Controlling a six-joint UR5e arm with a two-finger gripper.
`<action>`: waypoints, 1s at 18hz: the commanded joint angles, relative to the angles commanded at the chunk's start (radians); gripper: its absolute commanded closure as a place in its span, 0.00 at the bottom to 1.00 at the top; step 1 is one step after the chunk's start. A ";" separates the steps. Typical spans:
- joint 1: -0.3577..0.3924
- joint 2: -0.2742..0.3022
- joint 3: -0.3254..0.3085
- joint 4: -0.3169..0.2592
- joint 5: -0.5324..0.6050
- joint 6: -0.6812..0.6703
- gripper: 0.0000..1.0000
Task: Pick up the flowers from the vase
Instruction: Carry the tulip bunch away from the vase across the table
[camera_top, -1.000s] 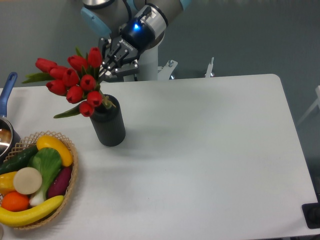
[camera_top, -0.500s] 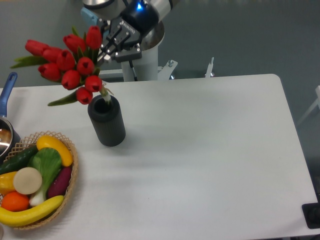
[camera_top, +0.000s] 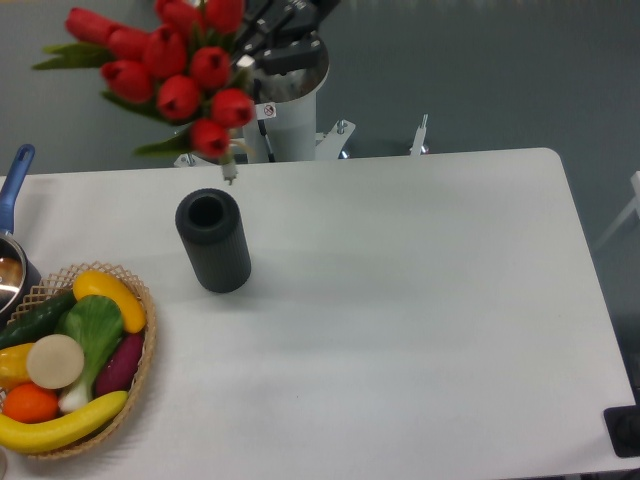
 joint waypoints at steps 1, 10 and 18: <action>0.034 -0.014 0.012 -0.001 0.000 0.024 1.00; 0.166 -0.285 0.159 0.002 0.249 0.318 1.00; 0.068 -0.462 0.347 -0.131 0.821 0.316 1.00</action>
